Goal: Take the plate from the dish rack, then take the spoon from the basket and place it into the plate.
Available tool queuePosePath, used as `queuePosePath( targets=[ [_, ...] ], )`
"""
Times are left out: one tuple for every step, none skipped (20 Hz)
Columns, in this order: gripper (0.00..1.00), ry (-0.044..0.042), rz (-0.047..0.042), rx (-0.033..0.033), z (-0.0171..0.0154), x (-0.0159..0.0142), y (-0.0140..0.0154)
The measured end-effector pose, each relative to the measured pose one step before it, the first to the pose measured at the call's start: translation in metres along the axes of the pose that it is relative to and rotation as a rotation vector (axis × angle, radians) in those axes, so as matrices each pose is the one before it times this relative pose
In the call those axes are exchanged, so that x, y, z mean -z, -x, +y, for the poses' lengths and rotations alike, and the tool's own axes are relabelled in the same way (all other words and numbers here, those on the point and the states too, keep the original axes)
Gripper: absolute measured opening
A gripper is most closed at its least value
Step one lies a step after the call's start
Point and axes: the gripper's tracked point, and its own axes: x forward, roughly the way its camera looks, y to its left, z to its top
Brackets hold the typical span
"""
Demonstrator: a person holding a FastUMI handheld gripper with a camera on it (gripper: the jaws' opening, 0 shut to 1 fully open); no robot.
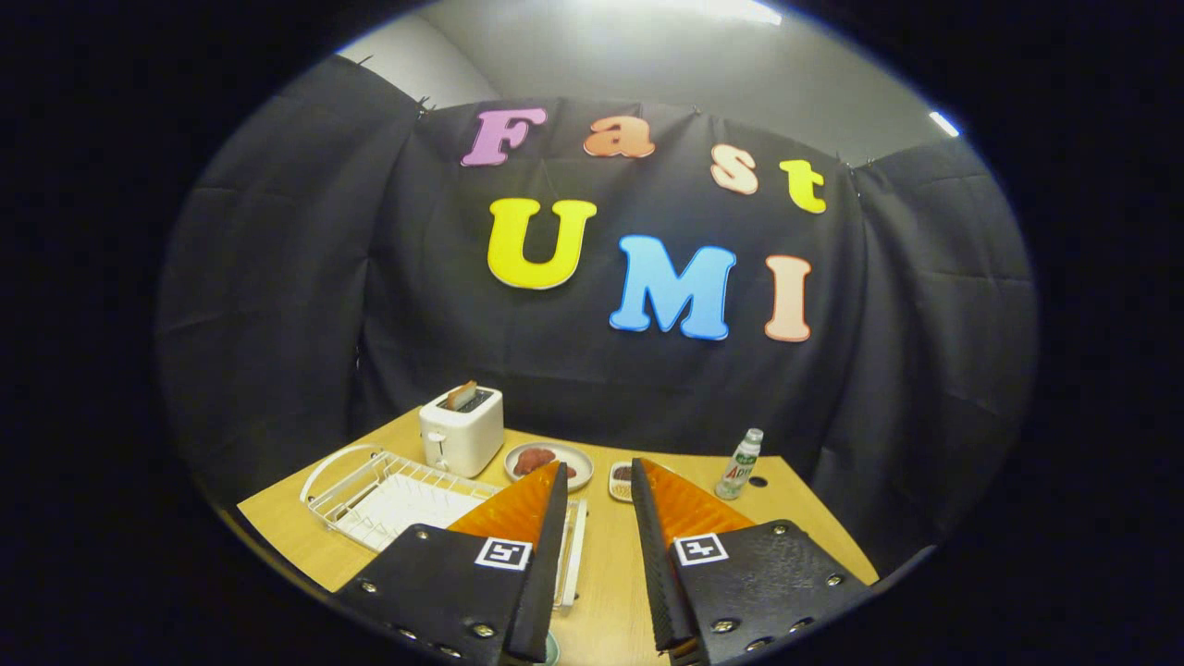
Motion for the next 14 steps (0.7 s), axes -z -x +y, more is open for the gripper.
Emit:
queuePosePath(
  targets=[
    [0.42,-0.00077,-0.0163,0.00252,-0.0032,-0.00805,-0.0005],
    [0.42,-0.00387,-0.01404,0.00422,-0.00461,-0.00646,-0.00017],
    [0.42,-0.00531,-0.01554,0.00612,-0.00536,-0.0069,-0.00129],
    [0.42,-0.00463,-0.01417,0.00579,-0.00424,-0.00499,-0.00115],
    [0.41,-0.0019,-0.00441,0.00734,-0.00629,-0.00117,-0.00274],
    [0.42,-0.0037,0.00258,0.00394,-0.00323,0.0009,-0.0008],
    [0.42,-0.00588,0.00241,0.00334,-0.00358,0.00238,-0.00129],
    [0.42,-0.0049,0.0037,0.00444,-0.00299,0.00108,-0.00115],
    [0.42,-0.00488,0.00272,0.00452,-0.00383,0.00052,-0.00076],
    [0.42,-0.00392,0.00263,0.00455,-0.00384,0.00099,-0.0009],
    [0.42,-0.00284,0.00148,0.00342,-0.00451,0.00043,-0.00121],
    [0.42,-0.00155,-0.00109,0.00102,-0.00346,-0.00029,-0.00076],
    [0.42,0.00044,-0.0011,-0.00099,-0.00236,0.00028,-0.00179],
    [0.42,0.00017,-0.00011,-0.00071,-0.00224,0.00015,-0.00121]
  ],
)
